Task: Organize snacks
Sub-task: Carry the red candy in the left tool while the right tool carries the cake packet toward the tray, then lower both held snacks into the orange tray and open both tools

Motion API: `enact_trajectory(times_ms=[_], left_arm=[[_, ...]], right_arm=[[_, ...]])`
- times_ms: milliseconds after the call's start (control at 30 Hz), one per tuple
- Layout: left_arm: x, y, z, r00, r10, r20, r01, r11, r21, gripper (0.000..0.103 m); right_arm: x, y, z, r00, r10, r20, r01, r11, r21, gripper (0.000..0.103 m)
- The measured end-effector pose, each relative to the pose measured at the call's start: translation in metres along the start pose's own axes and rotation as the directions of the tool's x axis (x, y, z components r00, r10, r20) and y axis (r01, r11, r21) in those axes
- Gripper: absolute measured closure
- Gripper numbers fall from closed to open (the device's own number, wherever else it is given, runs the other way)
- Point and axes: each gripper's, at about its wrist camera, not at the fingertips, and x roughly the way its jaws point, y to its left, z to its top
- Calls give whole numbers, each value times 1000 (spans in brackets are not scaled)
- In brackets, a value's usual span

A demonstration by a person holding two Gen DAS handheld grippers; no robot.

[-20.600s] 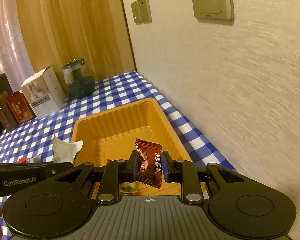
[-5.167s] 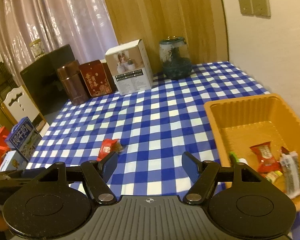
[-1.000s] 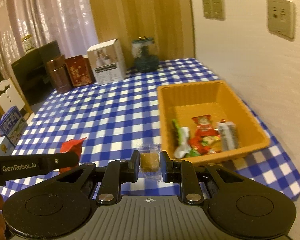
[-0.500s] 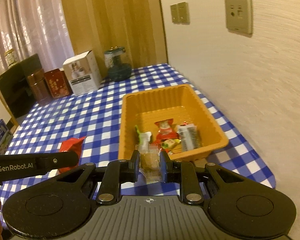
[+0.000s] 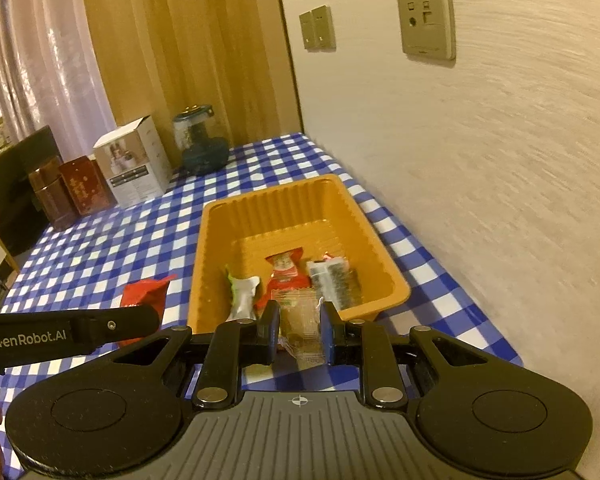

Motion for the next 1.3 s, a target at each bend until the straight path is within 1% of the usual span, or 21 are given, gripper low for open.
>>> enact_trajectory(times_ms=[333,667,1067,1300], left_arm=[[21,-8,11,1000,-8,-3,8,1000,11,80],[45,-1,26,1000,-3,1,3,1000,9,80],[83,6,39,1000,6,-13,-6,1000,11,80],[98,10,43,1000,14,-23,-14,1000,7,80]], right_arm=[[14,-10,16,1000,-2,11,2,1000,-13,81],[41,-14,38,1000,-4,17,5,999,-51,81],[83,-20,50,1000,-2,-14,1,999,-44,81],[96,-21,52,1000,3,-25,-4,999,-39,81]])
